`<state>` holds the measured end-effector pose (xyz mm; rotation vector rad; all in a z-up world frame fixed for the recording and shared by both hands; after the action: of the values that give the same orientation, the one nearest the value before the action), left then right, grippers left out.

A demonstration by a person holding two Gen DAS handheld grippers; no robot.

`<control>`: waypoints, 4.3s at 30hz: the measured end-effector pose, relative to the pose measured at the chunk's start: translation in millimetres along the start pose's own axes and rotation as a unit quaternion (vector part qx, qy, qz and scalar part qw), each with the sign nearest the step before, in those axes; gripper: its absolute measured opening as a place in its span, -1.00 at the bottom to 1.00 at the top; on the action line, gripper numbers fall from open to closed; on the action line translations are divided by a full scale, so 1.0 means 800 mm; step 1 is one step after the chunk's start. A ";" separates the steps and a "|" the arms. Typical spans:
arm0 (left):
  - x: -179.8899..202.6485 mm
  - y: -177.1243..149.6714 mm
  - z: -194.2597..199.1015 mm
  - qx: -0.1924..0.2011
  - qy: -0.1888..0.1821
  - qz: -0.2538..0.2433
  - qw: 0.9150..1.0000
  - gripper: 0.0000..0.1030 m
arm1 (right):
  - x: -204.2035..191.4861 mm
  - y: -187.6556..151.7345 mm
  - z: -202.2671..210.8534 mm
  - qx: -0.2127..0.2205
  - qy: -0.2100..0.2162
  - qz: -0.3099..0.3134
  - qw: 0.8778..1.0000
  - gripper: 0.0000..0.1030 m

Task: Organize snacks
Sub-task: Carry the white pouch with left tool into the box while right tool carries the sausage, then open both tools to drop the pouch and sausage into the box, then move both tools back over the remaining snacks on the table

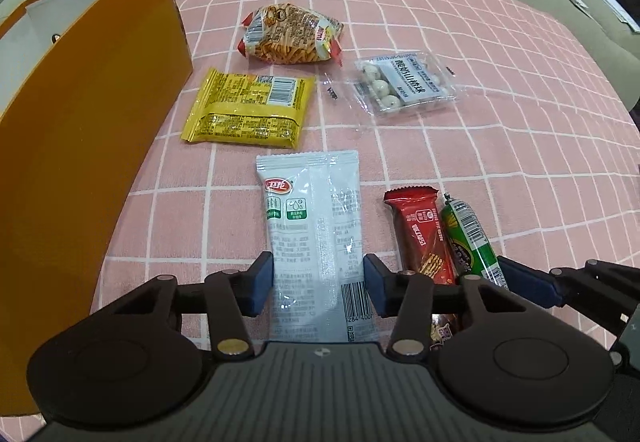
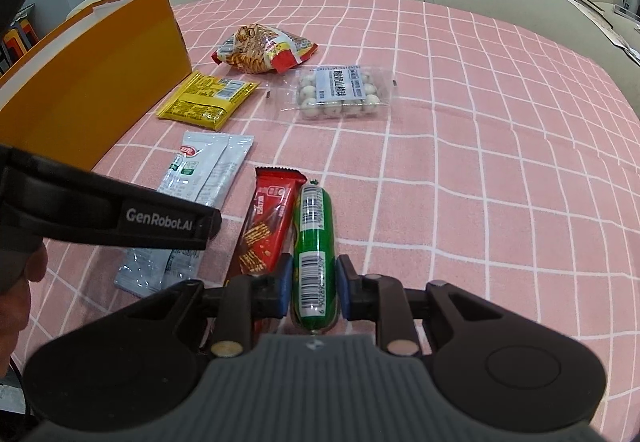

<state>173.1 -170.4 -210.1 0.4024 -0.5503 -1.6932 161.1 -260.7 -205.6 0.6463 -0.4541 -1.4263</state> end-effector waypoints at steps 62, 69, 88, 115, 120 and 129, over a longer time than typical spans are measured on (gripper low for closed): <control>-0.241 0.088 0.231 0.150 0.049 -0.003 0.987 0.02 | -0.298 0.197 0.080 0.126 0.147 0.186 0.963 -0.64; -0.264 0.087 0.188 0.100 0.060 -0.017 0.993 0.02 | -0.337 0.200 0.032 0.101 0.133 0.264 0.950 -0.64; -0.292 0.063 0.095 -0.006 0.065 -0.026 0.998 0.02 | -0.347 0.172 -0.084 0.010 0.111 0.370 0.923 -0.64; -0.302 0.075 0.146 0.055 0.113 0.031 0.992 0.33 | -0.330 0.194 -0.039 0.057 0.094 0.346 0.932 0.17; -0.291 0.080 0.183 0.111 0.124 0.043 0.985 0.40 | -0.313 0.207 -0.002 0.104 0.086 0.294 0.946 0.21; -0.258 0.082 0.232 0.185 0.104 0.064 0.975 0.43 | -0.267 0.204 0.052 0.156 0.072 0.172 0.970 0.30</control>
<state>163.9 48.6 -27.3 0.7866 -0.7217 -1.4042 235.0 -51.6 -48.3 0.8704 -0.6498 -0.9791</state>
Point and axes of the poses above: each gripper's, at about its wrist camera, not at the fingertips, and z roughly against the way its jaws point, x to its right, y to its top, the point moved 5 cm from there along -z, roughly the way its jaws point, and after that the axes turned 10 degrees about x, right-handed, at the moved point
